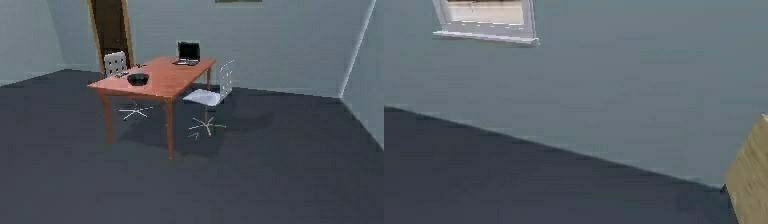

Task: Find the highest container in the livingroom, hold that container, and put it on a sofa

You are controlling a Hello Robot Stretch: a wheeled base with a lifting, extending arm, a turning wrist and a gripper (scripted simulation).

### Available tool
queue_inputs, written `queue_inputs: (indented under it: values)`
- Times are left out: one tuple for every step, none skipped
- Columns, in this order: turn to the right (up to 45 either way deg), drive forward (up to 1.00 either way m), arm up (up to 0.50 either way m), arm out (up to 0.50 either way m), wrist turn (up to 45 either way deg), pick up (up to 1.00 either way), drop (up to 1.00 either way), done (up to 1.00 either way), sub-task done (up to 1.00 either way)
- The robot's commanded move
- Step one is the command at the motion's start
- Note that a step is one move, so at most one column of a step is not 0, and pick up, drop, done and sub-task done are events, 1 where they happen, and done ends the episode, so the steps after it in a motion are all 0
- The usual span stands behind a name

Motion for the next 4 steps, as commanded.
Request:
queue_inputs:
  values:
    - [0.0,1.0,0.0,0.0,0.0,0.0,0.0,0.0,0.0]
    - [-12.0,0.0,0.0,0.0,0.0,0.0,0.0,0.0,0.0]
    - [0.0,0.15,0.0,0.0,0.0,0.0,0.0,0.0,0.0]
    - [-45.0,0.0,0.0,0.0,0.0,0.0,0.0,0.0,0.0]
